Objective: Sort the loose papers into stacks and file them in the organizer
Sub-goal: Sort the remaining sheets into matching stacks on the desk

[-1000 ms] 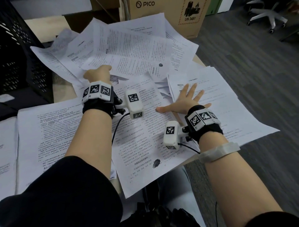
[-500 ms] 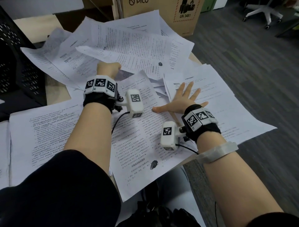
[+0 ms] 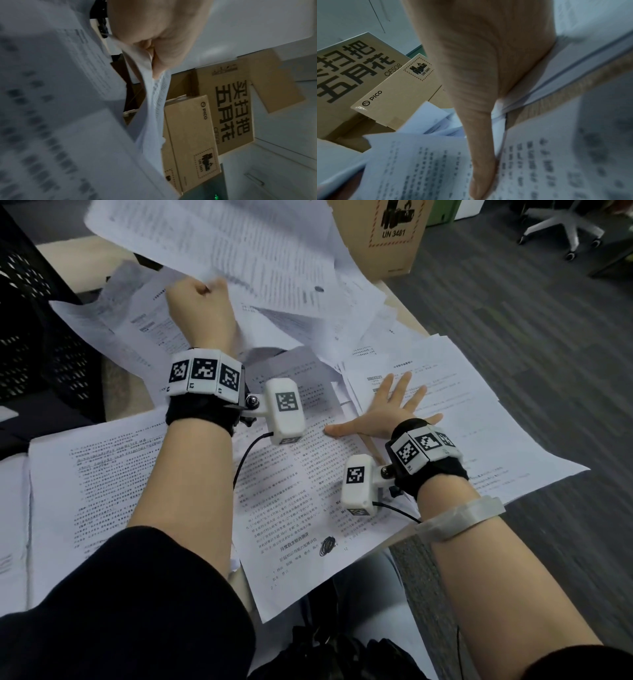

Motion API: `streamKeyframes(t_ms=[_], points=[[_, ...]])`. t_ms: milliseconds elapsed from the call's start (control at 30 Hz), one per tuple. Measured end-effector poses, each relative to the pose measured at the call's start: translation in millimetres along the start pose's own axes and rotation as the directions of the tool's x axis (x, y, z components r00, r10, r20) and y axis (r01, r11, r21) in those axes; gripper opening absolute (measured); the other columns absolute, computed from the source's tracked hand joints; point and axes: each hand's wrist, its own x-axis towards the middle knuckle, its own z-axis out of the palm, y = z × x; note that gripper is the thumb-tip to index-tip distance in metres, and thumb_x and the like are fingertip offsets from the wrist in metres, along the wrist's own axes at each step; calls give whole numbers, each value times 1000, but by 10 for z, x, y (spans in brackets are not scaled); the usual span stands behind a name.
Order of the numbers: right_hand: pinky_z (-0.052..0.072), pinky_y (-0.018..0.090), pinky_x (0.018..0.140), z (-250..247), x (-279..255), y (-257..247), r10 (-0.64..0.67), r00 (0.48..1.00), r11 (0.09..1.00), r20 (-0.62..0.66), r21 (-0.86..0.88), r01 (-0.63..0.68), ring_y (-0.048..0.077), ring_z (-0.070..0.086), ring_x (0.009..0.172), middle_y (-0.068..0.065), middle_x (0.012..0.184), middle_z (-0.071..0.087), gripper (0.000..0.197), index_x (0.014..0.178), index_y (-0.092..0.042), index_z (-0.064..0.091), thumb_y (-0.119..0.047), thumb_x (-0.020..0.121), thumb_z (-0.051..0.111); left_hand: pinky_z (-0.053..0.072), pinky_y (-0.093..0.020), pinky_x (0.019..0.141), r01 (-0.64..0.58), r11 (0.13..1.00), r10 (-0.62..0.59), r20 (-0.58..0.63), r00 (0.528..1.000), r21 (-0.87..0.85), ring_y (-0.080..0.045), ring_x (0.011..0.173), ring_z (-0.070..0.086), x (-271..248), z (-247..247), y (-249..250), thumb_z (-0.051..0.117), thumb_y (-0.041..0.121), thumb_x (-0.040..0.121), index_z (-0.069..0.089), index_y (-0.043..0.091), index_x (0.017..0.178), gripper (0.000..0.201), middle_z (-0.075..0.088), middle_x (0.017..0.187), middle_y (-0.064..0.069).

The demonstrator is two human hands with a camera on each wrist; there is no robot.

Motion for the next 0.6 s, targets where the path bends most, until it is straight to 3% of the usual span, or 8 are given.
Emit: streamKeyframes(t_ms=[67, 200, 300, 467, 600], points=[[-10, 74, 104, 1, -1, -4, 3, 1000, 1000, -3, -1, -3, 39, -31, 139, 7, 150, -40, 154, 144, -17, -29, -85, 43, 66, 21, -25, 54, -58, 998, 56, -59, 997, -31, -10, 51, 19, 12, -66, 95, 54, 9, 77, 19, 21, 48, 47, 18, 51, 5], [-9, 73, 105, 6, -9, -7, 8, 1000, 1000, -8, 5, -8, 38, -30, 139, 6, 150, -40, 153, 145, -18, -28, -84, 45, 67, 32, -17, 53, -117, 962, 75, -172, 982, -248, 3, 43, 29, -52, -193, 252, 59, 5, 84, 28, 21, 50, 48, 29, 49, 14], [-10, 73, 105, 19, -16, -1, 5, 1000, 1000, -24, 19, -5, 37, -31, 139, 5, 150, -39, 152, 145, -18, -27, -83, 45, 68, 36, -16, 54, -188, 910, 104, -234, 967, -371, 3, 47, 35, -97, -318, 391, 62, 4, 84, 34, 20, 51, 45, 35, 51, 12], [-10, 73, 105, 28, -41, 2, 1, 999, 1000, -51, 30, 1, 37, -31, 140, 5, 151, -37, 152, 146, -18, -25, -82, 45, 69, 26, -20, 52, -344, 858, 264, -246, 933, -383, -1, 48, 24, -196, -524, 678, 63, 10, 81, 30, 26, 48, 49, 28, 43, 18], [-8, 73, 105, 30, -67, 4, 2, 997, 999, -75, 38, 1, 37, -28, 141, 4, 153, -35, 150, 147, -18, -23, -80, 46, 70, 20, -15, 50, -431, 770, 355, -246, 902, -470, -2, 45, 18, -359, -654, 885, 62, 3, 82, 23, 25, 48, 55, 21, 39, 16]])
